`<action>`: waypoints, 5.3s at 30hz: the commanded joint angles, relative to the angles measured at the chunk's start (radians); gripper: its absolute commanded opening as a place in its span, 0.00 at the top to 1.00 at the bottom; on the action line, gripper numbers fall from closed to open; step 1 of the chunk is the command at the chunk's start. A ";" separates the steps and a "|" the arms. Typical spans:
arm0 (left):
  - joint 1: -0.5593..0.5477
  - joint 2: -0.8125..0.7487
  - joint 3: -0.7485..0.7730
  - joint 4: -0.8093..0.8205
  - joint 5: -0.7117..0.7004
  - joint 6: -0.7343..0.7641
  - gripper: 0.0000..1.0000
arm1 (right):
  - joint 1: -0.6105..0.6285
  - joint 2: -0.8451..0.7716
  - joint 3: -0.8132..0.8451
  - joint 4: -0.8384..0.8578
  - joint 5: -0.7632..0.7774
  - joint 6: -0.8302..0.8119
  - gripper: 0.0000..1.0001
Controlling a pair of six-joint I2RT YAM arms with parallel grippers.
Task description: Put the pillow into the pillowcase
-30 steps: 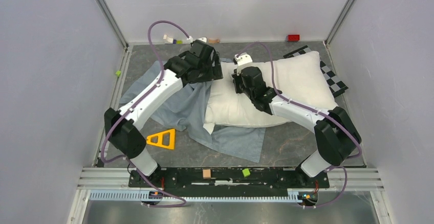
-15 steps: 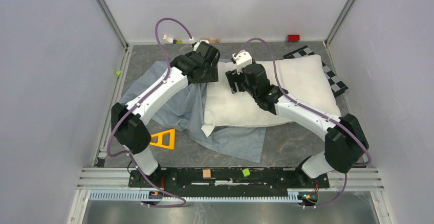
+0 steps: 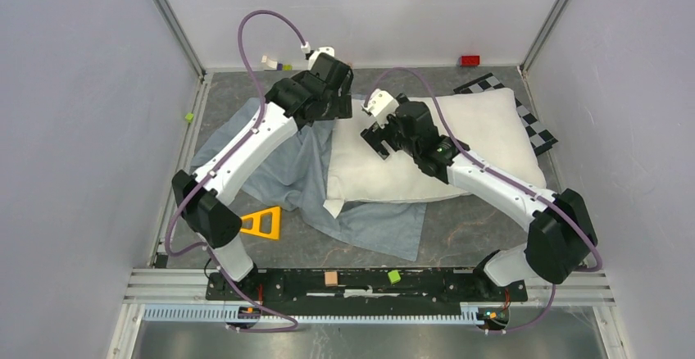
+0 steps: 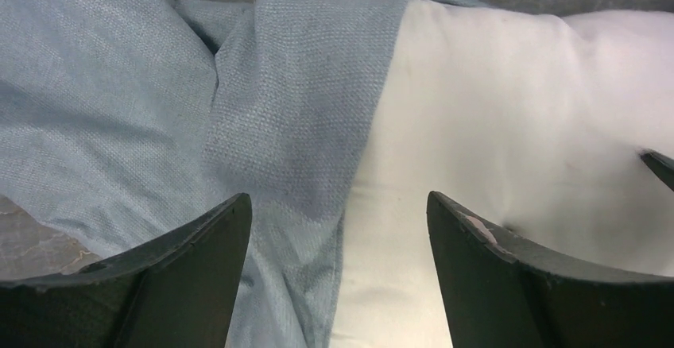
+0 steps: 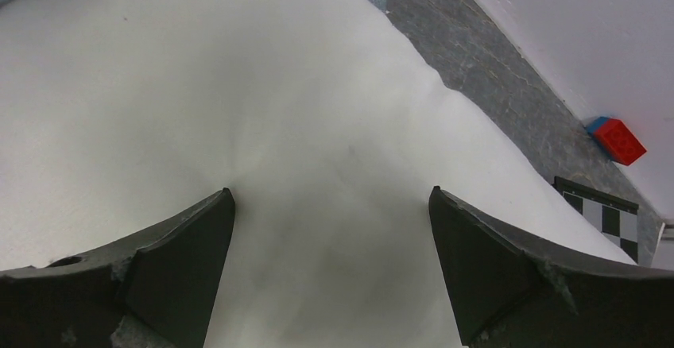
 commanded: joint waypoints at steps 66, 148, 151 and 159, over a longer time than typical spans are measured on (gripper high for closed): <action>-0.110 -0.497 -0.369 0.174 0.436 -0.259 0.98 | 0.044 0.374 -0.011 0.494 -0.059 0.853 1.00; -0.064 -0.380 -0.689 0.570 0.492 -0.317 0.87 | 0.176 -0.284 -0.308 0.008 0.050 0.743 1.00; -0.064 -0.402 -0.680 0.530 0.457 -0.272 0.72 | 0.177 -0.308 -0.297 -0.031 0.061 0.686 0.91; -0.063 -0.425 -0.506 0.343 0.269 -0.165 0.39 | 0.144 -0.286 0.047 -0.145 0.169 0.364 0.08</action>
